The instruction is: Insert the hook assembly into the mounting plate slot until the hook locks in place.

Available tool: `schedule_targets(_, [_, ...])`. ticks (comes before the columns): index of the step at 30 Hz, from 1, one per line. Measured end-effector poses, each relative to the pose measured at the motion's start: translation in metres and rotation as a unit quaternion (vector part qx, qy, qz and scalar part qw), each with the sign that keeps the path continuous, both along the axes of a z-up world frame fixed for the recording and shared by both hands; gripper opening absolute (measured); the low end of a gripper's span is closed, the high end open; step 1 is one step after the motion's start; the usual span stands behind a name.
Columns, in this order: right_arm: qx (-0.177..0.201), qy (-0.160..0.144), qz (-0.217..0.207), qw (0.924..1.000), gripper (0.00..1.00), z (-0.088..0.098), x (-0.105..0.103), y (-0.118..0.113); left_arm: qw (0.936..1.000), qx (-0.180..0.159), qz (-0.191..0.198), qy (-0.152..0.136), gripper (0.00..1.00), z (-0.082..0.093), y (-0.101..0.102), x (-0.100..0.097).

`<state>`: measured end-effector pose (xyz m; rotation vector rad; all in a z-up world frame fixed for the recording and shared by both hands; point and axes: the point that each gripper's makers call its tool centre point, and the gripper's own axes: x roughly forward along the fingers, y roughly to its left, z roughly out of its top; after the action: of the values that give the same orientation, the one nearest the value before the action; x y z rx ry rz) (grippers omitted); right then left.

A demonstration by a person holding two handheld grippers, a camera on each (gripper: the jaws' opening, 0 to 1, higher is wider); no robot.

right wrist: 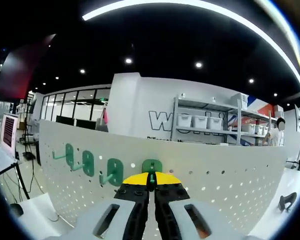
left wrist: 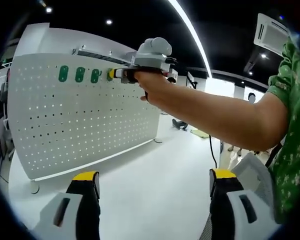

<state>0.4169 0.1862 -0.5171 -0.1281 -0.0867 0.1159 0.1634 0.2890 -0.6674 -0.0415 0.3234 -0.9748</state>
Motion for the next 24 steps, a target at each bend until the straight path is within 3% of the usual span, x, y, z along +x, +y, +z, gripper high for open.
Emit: schedule_targets(24, [0.000,0.011,-0.004,0.9999,0.02,-0.0081,0.0043,-0.0004,1.0000,-0.001,-0.004,0.000,0.93,-0.0007,0.0027,0.0022])
